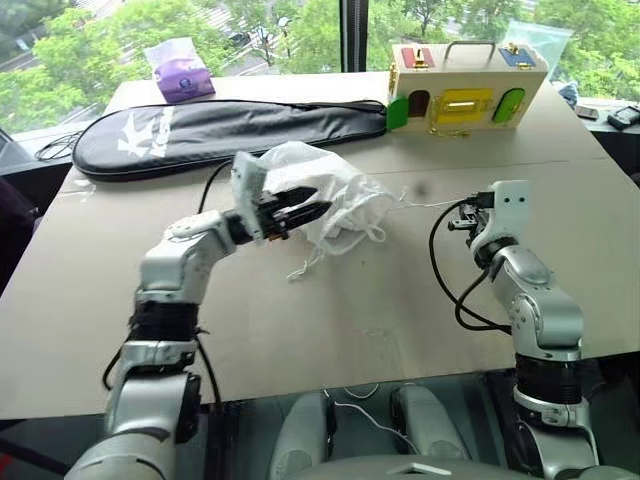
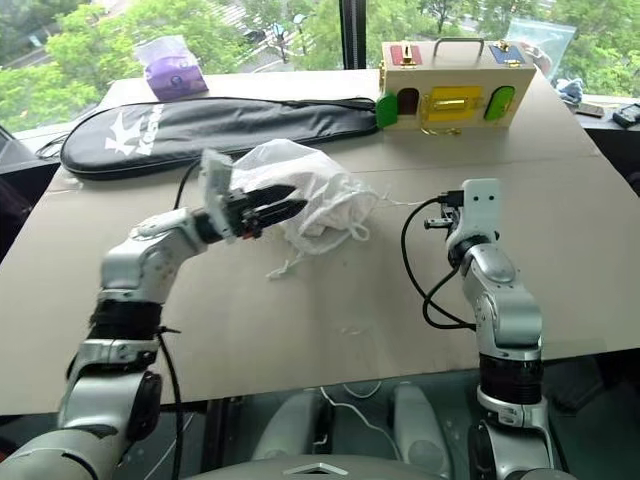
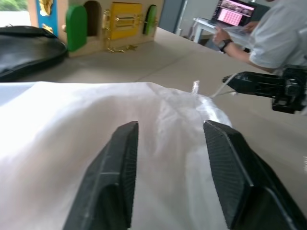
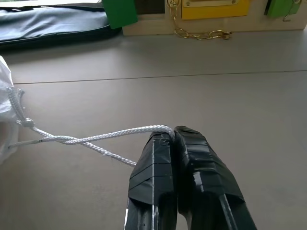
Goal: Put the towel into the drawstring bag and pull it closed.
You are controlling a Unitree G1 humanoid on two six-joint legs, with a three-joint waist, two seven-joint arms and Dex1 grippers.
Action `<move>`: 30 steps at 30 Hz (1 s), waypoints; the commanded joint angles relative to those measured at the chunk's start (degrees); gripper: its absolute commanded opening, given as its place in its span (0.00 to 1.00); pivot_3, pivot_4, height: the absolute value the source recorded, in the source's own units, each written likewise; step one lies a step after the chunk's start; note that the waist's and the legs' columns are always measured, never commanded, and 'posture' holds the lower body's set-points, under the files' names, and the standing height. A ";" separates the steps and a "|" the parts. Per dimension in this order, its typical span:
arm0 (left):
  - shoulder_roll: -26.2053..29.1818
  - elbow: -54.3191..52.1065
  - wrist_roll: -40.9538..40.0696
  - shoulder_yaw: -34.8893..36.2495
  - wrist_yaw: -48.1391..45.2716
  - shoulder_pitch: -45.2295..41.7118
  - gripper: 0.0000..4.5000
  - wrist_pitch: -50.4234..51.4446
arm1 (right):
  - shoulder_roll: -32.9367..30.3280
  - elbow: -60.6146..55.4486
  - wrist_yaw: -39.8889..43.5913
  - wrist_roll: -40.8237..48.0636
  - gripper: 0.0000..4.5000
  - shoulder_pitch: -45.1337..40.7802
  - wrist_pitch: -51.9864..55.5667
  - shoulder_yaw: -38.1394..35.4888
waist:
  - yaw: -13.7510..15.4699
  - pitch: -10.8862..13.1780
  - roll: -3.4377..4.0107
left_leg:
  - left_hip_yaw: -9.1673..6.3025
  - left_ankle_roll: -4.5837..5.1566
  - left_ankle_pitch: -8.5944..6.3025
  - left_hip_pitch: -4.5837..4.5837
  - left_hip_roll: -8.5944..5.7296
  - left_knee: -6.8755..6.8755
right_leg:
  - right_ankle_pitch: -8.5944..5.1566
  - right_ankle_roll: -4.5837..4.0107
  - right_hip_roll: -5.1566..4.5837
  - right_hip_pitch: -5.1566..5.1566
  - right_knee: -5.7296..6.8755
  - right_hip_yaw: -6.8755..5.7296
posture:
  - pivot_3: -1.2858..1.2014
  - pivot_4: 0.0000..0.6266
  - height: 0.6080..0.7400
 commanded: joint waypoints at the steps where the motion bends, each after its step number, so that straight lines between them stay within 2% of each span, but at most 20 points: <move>1: 5.14 -7.13 -4.32 3.39 -3.95 5.69 0.60 4.99 | -0.21 -3.32 -0.79 0.45 0.00 -0.05 0.48 -0.68 | 0.03 0.01 0.01 | -0.02 0.00 0.00 -0.01 0.01 -0.04 | 0.00 0.00 0.00 -0.02 -0.01 -0.02 | 0.52 0.24 1.00; 6: 7.12 -12.46 -0.56 1.90 -2.24 14.38 0.60 2.82 | -0.23 -3.14 -0.27 0.48 0.00 -0.38 0.45 0.76 | 1.05 0.01 0.02 | -0.03 0.00 0.00 -0.04 0.00 -0.02 | -0.01 0.00 -0.08 -0.01 -0.02 -0.06 | 0.52 0.24 1.00; 10: 1.64 -14.08 3.86 -1.07 3.11 16.23 0.60 -2.52 | 0.00 -2.11 0.26 0.75 0.00 -0.98 0.03 1.69 | 1.69 0.01 0.01 | -0.04 0.00 0.00 -0.02 -0.04 0.04 | -0.01 -0.01 -0.14 0.06 -0.05 -0.08 | 0.52 0.24 1.00; 16: -4.50 -11.75 11.36 -7.43 6.17 17.58 0.60 -11.86 | 0.38 -1.57 0.08 0.75 0.00 -1.66 -0.28 2.21 | 2.14 0.00 0.01 | -0.04 0.00 0.00 -0.02 -0.05 0.04 | 0.00 -0.01 -0.10 0.04 -0.03 -0.10 | 0.52 0.24 1.00; 22: -7.83 -6.12 18.56 -10.05 10.89 17.64 0.60 -20.07 | 0.49 -2.41 -0.51 0.50 0.00 -1.28 -0.51 1.91 | 2.22 -0.02 0.04 | -0.05 0.00 0.00 -0.01 -0.05 0.04 | 0.00 -0.01 -0.09 0.05 -0.01 -0.11 | 0.52 0.24 1.00; 24: -9.36 -4.51 20.04 -9.30 14.05 17.56 0.48 -22.90 | 0.37 -2.65 -0.67 0.30 0.00 -0.75 -0.76 1.67 | 2.25 -0.04 0.07 | -0.04 0.00 0.00 0.05 -0.05 0.05 | 0.00 -0.01 -0.09 0.10 0.01 -0.10 | 0.52 0.24 1.00; 26: -10.43 -3.00 21.32 -8.47 16.56 17.74 0.33 -26.25 | 0.21 -2.73 -0.78 0.07 0.00 -0.23 -1.07 1.66 | 2.26 -0.04 0.08 | -0.05 0.00 0.00 0.09 -0.06 0.07 | 0.00 -0.01 -0.09 0.17 0.01 -0.11 | 0.52 0.24 1.00; 29: -12.96 -2.73 21.67 -5.98 21.91 18.59 0.01 -29.86 | 0.08 -2.93 -1.03 -0.06 0.00 0.67 -1.55 1.47 | 2.28 -0.05 0.07 | -0.06 0.01 0.00 0.09 -0.06 0.07 | 0.00 0.00 -0.09 0.17 0.01 -0.11 | 0.52 0.24 1.00; 30: -13.71 -3.16 21.90 -5.38 23.58 18.91 0.01 -30.56 | 0.03 -2.96 -1.11 -0.08 0.00 0.93 -1.71 1.34 | 2.23 -0.05 0.07 | -0.06 0.01 0.00 0.09 -0.05 0.07 | 0.00 0.00 -0.09 0.17 0.01 -0.11 | 0.52 0.24 1.00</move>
